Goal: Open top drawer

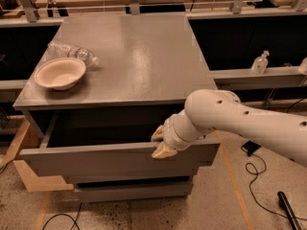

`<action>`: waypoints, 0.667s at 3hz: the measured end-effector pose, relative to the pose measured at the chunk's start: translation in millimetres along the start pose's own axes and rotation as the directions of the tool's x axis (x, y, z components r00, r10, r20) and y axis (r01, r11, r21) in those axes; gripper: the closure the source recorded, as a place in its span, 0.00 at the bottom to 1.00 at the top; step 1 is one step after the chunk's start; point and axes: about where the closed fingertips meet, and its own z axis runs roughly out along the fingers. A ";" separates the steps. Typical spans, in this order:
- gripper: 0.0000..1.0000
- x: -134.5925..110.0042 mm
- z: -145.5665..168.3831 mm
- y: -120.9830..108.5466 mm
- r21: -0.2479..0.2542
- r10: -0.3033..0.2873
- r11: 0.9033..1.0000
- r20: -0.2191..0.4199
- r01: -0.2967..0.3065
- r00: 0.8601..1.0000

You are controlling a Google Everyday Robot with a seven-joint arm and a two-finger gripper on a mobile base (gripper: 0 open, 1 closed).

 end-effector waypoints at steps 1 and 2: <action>0.15 1.6 -5.0 -1.0 0.018 0.001 1.000 -0.010 -0.001 1.000; 0.00 3.2 -7.2 -2.2 0.027 0.004 1.000 -0.014 -0.003 1.000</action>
Offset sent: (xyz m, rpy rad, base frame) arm 0.0037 -0.0109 0.0078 -0.0108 -0.0325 -0.0323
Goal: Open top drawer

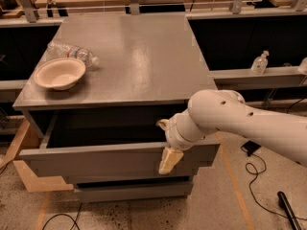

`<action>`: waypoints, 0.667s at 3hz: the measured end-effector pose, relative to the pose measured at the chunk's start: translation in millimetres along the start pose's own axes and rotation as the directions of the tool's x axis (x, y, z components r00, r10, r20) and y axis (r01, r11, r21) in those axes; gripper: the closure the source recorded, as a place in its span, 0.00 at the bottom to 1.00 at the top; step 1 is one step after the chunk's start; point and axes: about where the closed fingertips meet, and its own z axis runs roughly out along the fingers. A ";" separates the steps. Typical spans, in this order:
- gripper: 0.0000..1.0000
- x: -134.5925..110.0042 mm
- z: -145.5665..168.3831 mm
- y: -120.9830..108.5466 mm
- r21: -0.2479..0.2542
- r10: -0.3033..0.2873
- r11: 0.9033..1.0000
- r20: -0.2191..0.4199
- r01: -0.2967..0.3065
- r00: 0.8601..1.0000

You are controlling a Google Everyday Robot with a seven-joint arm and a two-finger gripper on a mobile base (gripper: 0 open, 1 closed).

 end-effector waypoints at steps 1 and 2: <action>0.00 0.1 0.0 0.0 0.000 0.000 1.000 0.000 0.000 1.000; 0.00 13.9 5.2 1.4 -0.009 0.029 1.000 -0.031 -0.029 0.999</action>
Offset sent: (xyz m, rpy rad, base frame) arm 0.0054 -0.0258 -0.0259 -0.0580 0.0504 -0.0747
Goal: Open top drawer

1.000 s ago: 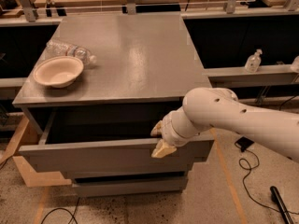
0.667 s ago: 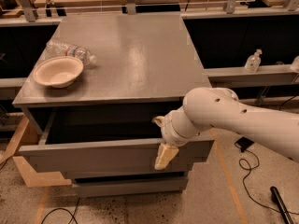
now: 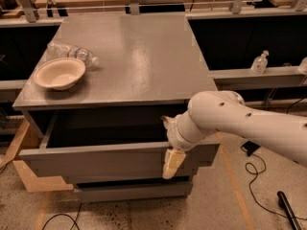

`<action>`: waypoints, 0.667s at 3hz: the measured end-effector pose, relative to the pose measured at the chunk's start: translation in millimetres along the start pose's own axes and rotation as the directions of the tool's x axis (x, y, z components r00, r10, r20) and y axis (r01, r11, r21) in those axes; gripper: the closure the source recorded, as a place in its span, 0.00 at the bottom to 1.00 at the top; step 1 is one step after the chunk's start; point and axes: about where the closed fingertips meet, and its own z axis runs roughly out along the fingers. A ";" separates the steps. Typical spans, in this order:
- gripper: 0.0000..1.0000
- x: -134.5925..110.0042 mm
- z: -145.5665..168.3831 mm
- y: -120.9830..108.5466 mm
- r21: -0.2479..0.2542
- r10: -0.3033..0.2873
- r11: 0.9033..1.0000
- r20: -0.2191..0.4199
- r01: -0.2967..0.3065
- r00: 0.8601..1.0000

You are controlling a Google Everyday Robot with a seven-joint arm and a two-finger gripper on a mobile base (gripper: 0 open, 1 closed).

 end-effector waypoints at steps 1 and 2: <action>0.18 10.7 2.6 5.4 -0.008 0.017 1.000 -0.036 -0.018 0.999; 0.50 17.7 -9.4 28.3 -0.002 0.033 0.999 -0.072 -0.033 0.997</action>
Offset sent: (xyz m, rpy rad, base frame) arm -0.0429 -0.0322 -0.0074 -0.0920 0.0218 -0.0714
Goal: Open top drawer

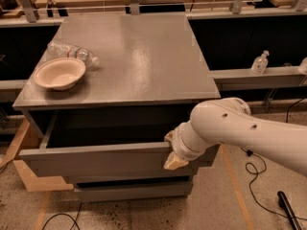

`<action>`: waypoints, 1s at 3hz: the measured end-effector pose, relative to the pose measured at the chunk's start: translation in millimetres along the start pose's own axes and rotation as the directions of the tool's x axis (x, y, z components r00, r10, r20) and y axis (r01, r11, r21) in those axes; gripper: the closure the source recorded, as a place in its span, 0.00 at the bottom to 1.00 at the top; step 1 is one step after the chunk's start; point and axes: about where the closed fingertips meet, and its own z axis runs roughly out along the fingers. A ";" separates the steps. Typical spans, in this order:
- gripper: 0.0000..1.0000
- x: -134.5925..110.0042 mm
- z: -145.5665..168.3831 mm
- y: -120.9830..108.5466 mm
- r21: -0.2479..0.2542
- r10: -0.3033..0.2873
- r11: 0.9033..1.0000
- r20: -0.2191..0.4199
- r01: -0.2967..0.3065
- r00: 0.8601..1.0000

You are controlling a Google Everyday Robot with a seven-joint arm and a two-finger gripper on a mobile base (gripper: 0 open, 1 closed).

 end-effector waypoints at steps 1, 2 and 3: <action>0.73 6.0 -28.0 41.1 0.007 0.033 0.999 -0.016 -0.033 0.999; 0.96 7.5 -40.9 64.2 0.008 0.059 0.998 -0.025 -0.059 0.998; 1.00 7.5 -41.8 66.7 0.007 0.061 0.998 -0.025 -0.061 0.998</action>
Offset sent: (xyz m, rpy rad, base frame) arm -0.1776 -0.0423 0.0396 -0.0356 0.0588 -0.1584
